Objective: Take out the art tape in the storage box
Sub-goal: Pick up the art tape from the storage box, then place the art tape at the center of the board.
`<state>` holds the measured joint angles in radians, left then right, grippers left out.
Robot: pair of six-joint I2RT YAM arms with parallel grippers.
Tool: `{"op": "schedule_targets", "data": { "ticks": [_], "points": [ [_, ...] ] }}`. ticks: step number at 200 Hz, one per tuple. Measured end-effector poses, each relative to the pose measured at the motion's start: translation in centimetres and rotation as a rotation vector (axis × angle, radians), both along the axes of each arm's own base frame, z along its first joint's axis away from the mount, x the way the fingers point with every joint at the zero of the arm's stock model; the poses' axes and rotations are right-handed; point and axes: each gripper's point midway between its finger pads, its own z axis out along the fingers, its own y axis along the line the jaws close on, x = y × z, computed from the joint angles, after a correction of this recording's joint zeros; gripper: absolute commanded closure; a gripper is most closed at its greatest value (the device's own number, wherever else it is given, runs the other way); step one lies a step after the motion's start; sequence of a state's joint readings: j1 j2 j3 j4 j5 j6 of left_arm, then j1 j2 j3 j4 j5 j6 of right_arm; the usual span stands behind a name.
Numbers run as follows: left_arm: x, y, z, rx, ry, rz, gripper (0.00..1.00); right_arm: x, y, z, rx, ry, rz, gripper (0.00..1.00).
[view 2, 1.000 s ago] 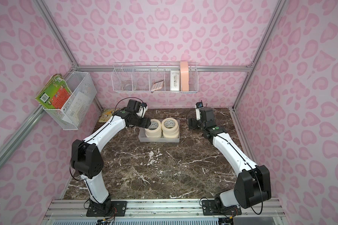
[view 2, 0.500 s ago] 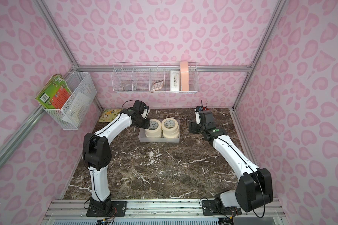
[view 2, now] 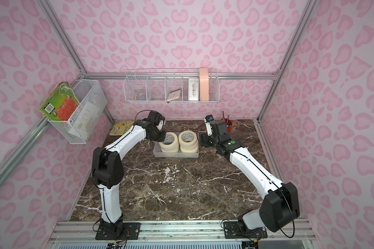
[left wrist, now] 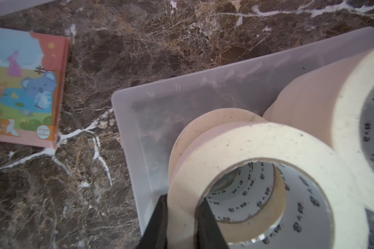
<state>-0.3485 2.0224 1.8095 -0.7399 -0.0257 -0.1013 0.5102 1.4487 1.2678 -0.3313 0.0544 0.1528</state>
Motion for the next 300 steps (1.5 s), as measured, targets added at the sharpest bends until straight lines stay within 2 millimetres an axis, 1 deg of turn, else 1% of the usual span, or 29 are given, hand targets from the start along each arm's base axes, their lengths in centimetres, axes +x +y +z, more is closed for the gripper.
{"op": "schedule_targets", "data": {
  "ticks": [14,22,30,40,53,67,88,103,123,136,156,165,170,180,199,212,221,232,242,249,278,287,294,300],
  "points": [
    [-0.3,-0.2,2.5,0.013,-0.057,-0.002,1.00,-0.1,2.4,0.5,0.025,0.001,0.060,0.20],
    [-0.6,-0.8,4.1,0.018,-0.096,-0.014,1.00,0.0,3.6,0.6,0.040,0.003,0.087,0.20],
    [-1.0,-1.6,5.3,0.022,-0.127,-0.036,1.00,0.0,4.8,0.7,0.052,0.012,0.114,0.20],
    [-1.6,-2.7,6.2,0.027,-0.153,-0.065,1.00,0.1,6.3,0.8,0.074,0.019,0.146,0.21],
    [-2.2,-3.9,6.9,0.044,-0.175,-0.089,1.00,0.3,7.8,1.0,0.092,0.025,0.180,0.23],
    [-2.9,-5.1,7.3,0.060,-0.189,-0.127,1.00,0.7,8.7,1.1,0.106,0.027,0.193,0.25],
    [-3.6,-5.8,7.6,0.073,-0.202,-0.140,1.00,1.2,9.5,0.4,0.123,0.054,0.202,0.27],
    [-3.9,-6.1,8.1,0.075,-0.213,-0.146,1.00,1.4,9.9,-0.5,0.121,0.074,0.207,0.29],
    [-4.2,-6.4,8.8,0.075,-0.231,-0.150,1.00,1.7,10.1,-1.8,0.115,0.110,0.202,0.36],
    [-4.4,-6.6,9.2,0.073,-0.239,-0.154,1.00,1.8,10.3,-2.3,0.120,0.130,0.205,0.45],
    [-4.5,-7.0,9.5,0.076,-0.252,-0.158,1.00,2.1,10.8,-2.7,0.137,0.154,0.216,0.72],
    [-4.6,-6.9,9.4,0.083,-0.252,-0.153,0.98,2.5,10.7,-2.7,0.149,0.161,0.191,0.85],
    [-4.6,-7.0,9.5,0.080,-0.255,-0.152,0.95,2.7,10.6,-2.7,0.151,0.162,0.184,0.92],
    [-4.4,-7.3,9.8,0.076,-0.272,-0.152,0.88,3.0,10.3,-2.9,0.147,0.172,0.169,1.00],
    [-4.4,-7.7,9.9,0.068,-0.281,-0.161,0.73,2.9,9.9,-3.0,0.133,0.186,0.155,1.00],
    [-4.5,-7.9,10.0,0.055,-0.282,-0.169,0.60,2.9,9.7,-3.0,0.131,0.189,0.149,1.00],
    [-4.9,-8.3,10.5,0.028,-0.284,-0.189,0.51,3.0,9.3,-3.1,0.120,0.189,0.141,1.00],
    [-5.2,-8.4,11.7,0.006,-0.305,-0.200,0.33,3.3,8.4,-3.2,0.098,0.186,0.117,1.00],
    [-5.7,-8.6,13.4,-0.032,-0.337,-0.217,0.13,3.5,7.5,-3.3,0.084,0.188,0.090,1.00],
    [-6.1,-8.6,14.6,-0.053,-0.364,-0.226,0.02,3.6,7.0,-3.4,0.075,0.192,0.079,1.00],
    [-7.6,-8.5,19.3,-0.149,-0.470,-0.245,0.02,3.8,4.5,-3.4,0.036,0.202,0.009,1.00],
    [-7.8,-8.3,20.2,-0.169,-0.494,-0.245,0.01,3.9,3.5,-3.5,0.025,0.209,-0.014,1.00],
    [-7.9,-8.3,20.5,-0.190,-0.503,-0.245,0.02,3.9,2.8,-3.7,0.020,0.218,-0.026,1.00],
    [-7.8,-8.3,20.7,-0.204,-0.506,-0.250,0.01,3.9,1.8,-4.0,0.012,0.227,-0.046,1.00]
  ]
}}
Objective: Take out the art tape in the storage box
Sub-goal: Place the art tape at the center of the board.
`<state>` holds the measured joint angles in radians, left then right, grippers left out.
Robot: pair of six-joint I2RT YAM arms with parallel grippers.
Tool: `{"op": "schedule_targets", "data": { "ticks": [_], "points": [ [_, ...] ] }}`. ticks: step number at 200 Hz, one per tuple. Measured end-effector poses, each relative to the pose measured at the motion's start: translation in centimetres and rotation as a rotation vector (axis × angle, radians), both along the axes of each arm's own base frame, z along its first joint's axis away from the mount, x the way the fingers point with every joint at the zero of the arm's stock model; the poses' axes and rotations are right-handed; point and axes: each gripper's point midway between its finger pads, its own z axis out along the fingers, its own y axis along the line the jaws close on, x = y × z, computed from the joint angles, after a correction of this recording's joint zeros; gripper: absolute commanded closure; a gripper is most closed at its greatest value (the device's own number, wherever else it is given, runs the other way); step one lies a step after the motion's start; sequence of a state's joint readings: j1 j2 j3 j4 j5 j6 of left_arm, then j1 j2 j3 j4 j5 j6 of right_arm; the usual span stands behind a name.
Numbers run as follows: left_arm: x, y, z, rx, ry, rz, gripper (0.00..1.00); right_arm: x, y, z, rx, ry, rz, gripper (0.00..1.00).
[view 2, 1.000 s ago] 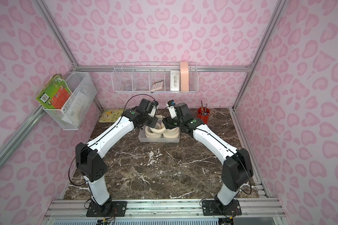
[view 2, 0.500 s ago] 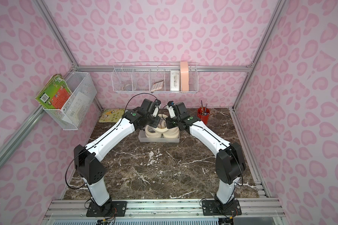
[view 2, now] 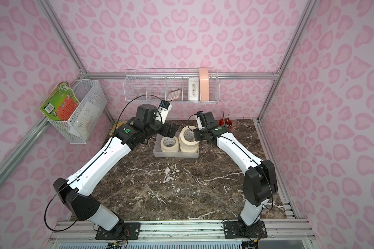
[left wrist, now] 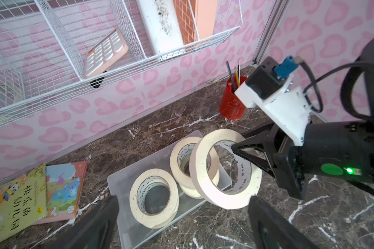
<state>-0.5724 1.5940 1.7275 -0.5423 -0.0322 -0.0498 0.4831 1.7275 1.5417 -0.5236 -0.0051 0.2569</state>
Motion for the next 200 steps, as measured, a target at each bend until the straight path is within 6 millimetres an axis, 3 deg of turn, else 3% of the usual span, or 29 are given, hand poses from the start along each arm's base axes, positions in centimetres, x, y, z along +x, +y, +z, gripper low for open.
{"op": "schedule_targets", "data": {
  "ticks": [33,72,98,131,165,200],
  "points": [
    [2.2,0.3,-2.6,-0.029,0.067,0.013,0.08,-0.5,-8.0,-2.7,-0.065,0.079,-0.164,1.00],
    [4.5,-2.1,-7.5,-0.044,0.190,-0.029,0.15,-1.9,-18.8,-6.3,-0.093,0.182,-0.390,1.00],
    [6.0,-3.6,-10.8,-0.044,0.260,-0.045,0.15,-2.0,-24.1,-8.9,-0.097,0.255,-0.513,1.00],
    [7.1,-4.9,-14.3,-0.034,0.333,-0.062,0.15,-0.2,-28.0,-12.2,-0.088,0.317,-0.590,1.00],
    [7.7,-5.2,-16.6,-0.014,0.372,-0.058,0.15,1.6,-30.4,-15.4,-0.067,0.337,-0.635,1.00],
    [7.9,-5.0,-17.8,0.015,0.393,-0.048,0.15,3.8,-32.0,-16.1,-0.038,0.299,-0.654,1.00]
  ]
}}
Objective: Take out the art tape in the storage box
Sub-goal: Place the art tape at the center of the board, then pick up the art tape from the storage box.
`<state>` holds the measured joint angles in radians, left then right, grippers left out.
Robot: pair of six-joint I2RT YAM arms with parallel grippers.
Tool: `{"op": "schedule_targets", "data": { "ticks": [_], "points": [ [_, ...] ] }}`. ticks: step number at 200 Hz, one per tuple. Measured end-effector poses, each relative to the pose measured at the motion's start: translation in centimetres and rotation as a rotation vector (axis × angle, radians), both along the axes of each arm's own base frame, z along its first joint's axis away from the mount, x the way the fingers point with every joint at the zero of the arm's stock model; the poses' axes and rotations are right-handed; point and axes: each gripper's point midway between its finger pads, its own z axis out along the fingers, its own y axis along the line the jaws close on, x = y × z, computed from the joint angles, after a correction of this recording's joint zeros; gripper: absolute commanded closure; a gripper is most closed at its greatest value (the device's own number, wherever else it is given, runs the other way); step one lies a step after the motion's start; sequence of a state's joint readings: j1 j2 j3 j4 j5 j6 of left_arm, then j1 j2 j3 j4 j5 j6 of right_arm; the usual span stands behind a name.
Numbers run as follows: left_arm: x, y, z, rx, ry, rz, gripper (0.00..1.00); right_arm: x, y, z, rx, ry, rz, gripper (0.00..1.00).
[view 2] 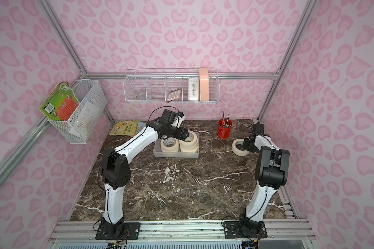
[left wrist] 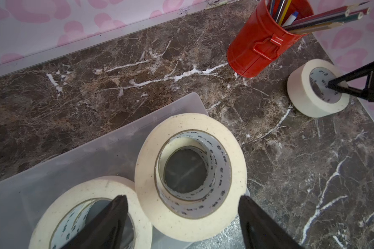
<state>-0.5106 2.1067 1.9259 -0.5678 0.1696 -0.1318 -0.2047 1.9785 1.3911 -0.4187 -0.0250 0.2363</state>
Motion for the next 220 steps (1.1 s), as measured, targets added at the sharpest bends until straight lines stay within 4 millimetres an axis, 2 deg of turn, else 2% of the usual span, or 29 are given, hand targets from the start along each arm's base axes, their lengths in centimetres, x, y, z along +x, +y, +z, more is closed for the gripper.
{"op": "schedule_targets", "data": {
  "ticks": [30,50,58,75,89,111,130,171,196,220],
  "points": [
    [0.2,0.6,-0.5,0.033,0.007,0.016,0.15,1.4,-0.5,-0.6,-0.005,-0.020,0.002,1.00],
    [0.1,0.8,-0.8,0.045,0.013,0.017,0.15,1.4,-0.3,-0.7,-0.015,-0.016,0.010,0.66],
    [0.1,0.8,-0.9,0.050,0.016,0.018,0.14,1.3,-0.4,-0.6,-0.025,-0.015,0.008,0.56],
    [0.0,1.0,-1.5,0.067,0.025,0.015,0.14,0.9,-0.3,0.4,-0.058,-0.024,0.019,0.42],
    [-0.1,1.2,-1.7,0.080,0.029,0.013,0.14,0.7,-0.4,2.2,-0.101,-0.048,0.009,0.35],
    [-0.2,1.4,-1.9,0.095,0.032,0.014,0.13,0.4,0.9,5.7,-0.153,-0.105,0.024,0.34],
    [-0.2,1.9,-2.2,0.119,0.034,0.020,0.13,-0.4,3.3,8.1,-0.193,-0.143,0.063,0.34],
    [-0.1,1.9,-3.1,0.136,0.044,0.013,0.13,-2.9,10.5,8.9,-0.199,-0.140,0.218,0.35],
    [0.1,2.1,-4.3,0.151,0.060,0.018,0.16,-4.0,13.3,9.8,-0.189,-0.153,0.281,0.37],
    [0.6,1.9,-4.9,0.148,0.057,0.021,0.23,-4.9,15.8,11.1,-0.172,-0.181,0.335,0.40]
  ]
}}
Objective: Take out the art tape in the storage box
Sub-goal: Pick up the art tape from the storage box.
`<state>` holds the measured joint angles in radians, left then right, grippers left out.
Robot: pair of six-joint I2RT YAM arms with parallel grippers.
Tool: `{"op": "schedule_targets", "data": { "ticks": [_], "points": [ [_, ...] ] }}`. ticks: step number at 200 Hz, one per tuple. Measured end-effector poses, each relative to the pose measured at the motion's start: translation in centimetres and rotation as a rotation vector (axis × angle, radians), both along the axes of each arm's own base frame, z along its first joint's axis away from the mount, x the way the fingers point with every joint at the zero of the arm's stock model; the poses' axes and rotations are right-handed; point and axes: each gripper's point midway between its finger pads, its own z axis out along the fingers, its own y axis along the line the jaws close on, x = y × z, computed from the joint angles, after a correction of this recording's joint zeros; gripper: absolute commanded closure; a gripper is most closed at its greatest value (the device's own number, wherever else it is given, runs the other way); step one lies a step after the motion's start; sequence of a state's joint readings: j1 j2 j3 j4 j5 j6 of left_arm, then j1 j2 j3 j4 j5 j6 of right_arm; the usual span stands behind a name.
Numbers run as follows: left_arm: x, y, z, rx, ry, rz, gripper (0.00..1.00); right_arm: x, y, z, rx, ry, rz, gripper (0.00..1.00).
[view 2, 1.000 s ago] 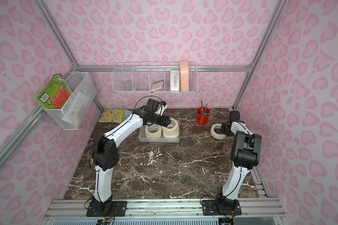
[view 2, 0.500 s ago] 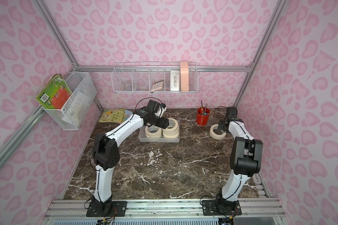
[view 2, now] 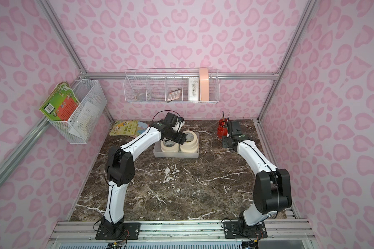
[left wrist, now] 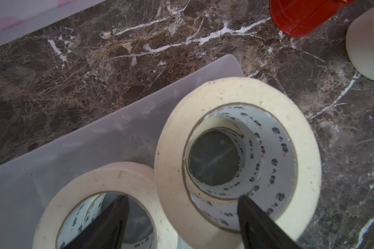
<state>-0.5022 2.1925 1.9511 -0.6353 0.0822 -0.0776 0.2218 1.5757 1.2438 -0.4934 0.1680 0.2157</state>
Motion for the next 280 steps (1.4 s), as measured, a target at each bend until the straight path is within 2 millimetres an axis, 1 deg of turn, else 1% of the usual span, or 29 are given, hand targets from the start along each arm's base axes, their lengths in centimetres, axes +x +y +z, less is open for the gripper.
{"op": "schedule_targets", "data": {
  "ticks": [11,23,48,71,84,98,125,141,157,191,210,229,249,261,280],
  "points": [
    [0.3,-0.1,-0.2,-0.003,-0.003,0.003,0.28,-0.4,1.2,0.5,0.004,-0.009,0.027,0.42],
    [0.6,-0.3,-0.3,-0.006,-0.007,0.003,0.32,-0.8,2.4,0.9,0.012,-0.015,0.056,0.43],
    [1.2,-0.6,-0.6,-0.013,-0.010,0.011,0.46,-1.8,4.5,0.9,0.036,-0.006,0.109,0.44],
    [1.5,-0.8,-0.8,-0.023,-0.010,0.018,0.61,-2.6,5.2,0.4,0.053,0.010,0.122,0.45],
    [1.7,-0.9,-0.9,-0.026,-0.015,0.022,0.75,-3.0,5.5,0.4,0.061,0.013,0.124,0.45],
    [1.9,-1.0,-0.8,-0.030,-0.023,0.020,0.87,-3.3,6.0,0.5,0.069,0.012,0.139,0.45],
    [1.8,-0.9,-0.5,-0.029,-0.026,0.021,1.00,-3.8,7.1,1.0,0.081,0.003,0.167,0.45],
    [1.8,-0.6,-0.2,-0.020,-0.034,0.030,1.00,-4.1,7.9,1.2,0.092,0.001,0.187,0.45],
    [1.2,-0.3,0.6,-0.015,-0.033,0.030,1.00,-4.4,9.2,1.6,0.112,-0.001,0.218,0.45],
    [0.1,0.2,4.6,-0.018,-0.102,0.038,1.00,-5.0,12.5,3.3,0.165,-0.028,0.302,0.43],
    [-1.4,-0.3,6.0,-0.017,-0.127,0.020,1.00,-5.1,13.9,4.2,0.197,-0.043,0.334,0.42],
    [-2.9,-0.7,6.6,-0.010,-0.144,0.005,1.00,-4.9,14.9,5.0,0.230,-0.061,0.350,0.41],
    [-4.0,-1.5,6.9,-0.014,-0.156,-0.015,1.00,-4.6,16.1,5.5,0.255,-0.078,0.372,0.40],
    [-4.3,-1.8,7.1,-0.012,-0.165,-0.020,1.00,-4.5,16.9,5.3,0.267,-0.073,0.387,0.40],
    [-4.9,-2.8,7.2,-0.009,-0.177,-0.035,1.00,-4.3,17.6,4.4,0.282,-0.051,0.394,0.40]
  ]
}}
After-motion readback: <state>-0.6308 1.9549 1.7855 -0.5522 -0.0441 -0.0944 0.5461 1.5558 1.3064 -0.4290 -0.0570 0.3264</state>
